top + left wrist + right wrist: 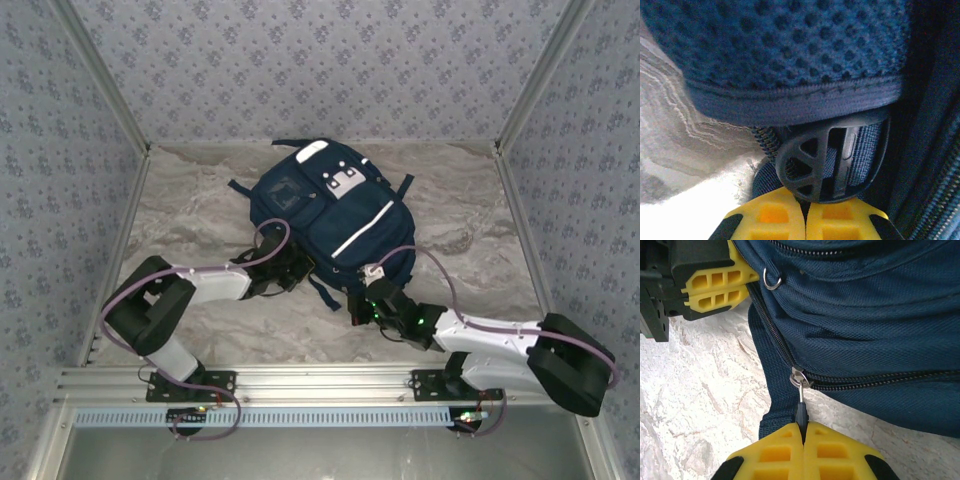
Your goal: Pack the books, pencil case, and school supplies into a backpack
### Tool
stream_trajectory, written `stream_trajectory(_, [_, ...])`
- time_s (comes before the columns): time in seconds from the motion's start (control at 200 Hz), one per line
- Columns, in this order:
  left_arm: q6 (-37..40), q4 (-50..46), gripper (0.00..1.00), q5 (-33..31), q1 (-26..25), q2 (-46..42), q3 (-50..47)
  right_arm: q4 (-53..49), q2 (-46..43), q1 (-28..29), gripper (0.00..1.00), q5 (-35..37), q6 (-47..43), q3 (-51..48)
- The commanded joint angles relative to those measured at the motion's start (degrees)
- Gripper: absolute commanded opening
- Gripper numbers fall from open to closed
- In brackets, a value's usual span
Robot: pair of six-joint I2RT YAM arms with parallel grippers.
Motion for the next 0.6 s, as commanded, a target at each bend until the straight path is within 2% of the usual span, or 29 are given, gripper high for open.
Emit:
stream_trajectory(0.0, [1.5, -1.6, 0.0, -4.4, 1.6, -2.8, -0.1, -6.1, -2.6, -0.3, 0.0, 1.2, 0.9, -1.6])
stream_trajectory(0.595, [4.5, -6.2, 0.0, -5.9, 3.6, -7.3, -1.4, -13.6, -7.1, -3.9, 0.0, -0.3, -1.6, -1.1])
